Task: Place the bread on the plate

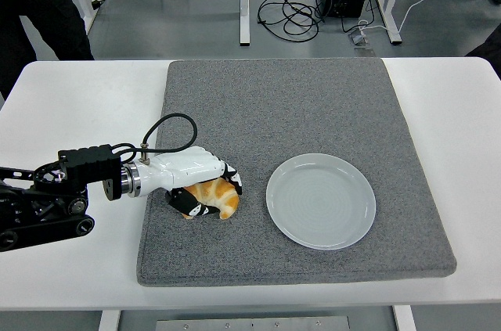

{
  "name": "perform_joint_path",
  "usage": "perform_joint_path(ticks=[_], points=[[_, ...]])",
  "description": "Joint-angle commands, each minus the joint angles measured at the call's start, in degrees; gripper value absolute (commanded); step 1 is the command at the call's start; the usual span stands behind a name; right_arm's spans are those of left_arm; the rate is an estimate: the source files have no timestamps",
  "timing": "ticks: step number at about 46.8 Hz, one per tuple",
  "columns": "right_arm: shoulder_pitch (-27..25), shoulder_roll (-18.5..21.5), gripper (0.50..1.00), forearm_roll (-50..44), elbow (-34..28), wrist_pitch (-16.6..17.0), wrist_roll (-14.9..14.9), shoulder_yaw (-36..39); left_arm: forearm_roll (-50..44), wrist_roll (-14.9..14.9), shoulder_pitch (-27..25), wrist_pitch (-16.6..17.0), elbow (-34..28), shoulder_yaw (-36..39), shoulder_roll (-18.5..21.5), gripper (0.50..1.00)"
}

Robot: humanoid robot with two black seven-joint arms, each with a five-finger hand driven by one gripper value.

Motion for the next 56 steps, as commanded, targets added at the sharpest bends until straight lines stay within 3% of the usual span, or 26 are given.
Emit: perform_joint_path(ticks=[1, 14, 22, 32, 45, 56], points=[[0.0, 0.0, 1.000, 0.0, 0.0, 0.0, 0.0, 0.0, 0.2, -0.5, -0.4, 0.0, 0.0, 0.0, 0.2, 0.500], [0.0, 0.0, 1.000, 0.0, 0.0, 0.1, -0.1, 0.0, 0.2, -0.6, -0.8, 0.0, 0.0, -0.3, 0.5, 0.500], [0.0, 0.0, 1.000, 0.0, 0.0, 0.1, -0.1, 0.0, -0.4, -0.6, -3.8, 0.0, 0.0, -0.5, 0.9, 0.500], [0.0, 0.0, 1.000, 0.0, 0.0, 0.1, 0.0, 0.0, -0.3, -0.7, -11.7, 0.0, -0.5, -2.2, 3.0, 0.500], [0.0, 0.0, 1.000, 0.0, 0.0, 0.0, -0.1, 0.0, -0.9, -0.8, -26.7, -0.4, -0.6, -3.4, 6.7, 0.500], [0.0, 0.0, 1.000, 0.0, 0.0, 0.0, 0.0, 0.0, -0.8, -0.7, -28.0, -0.4, -0.7, -3.1, 6.8, 0.500]])
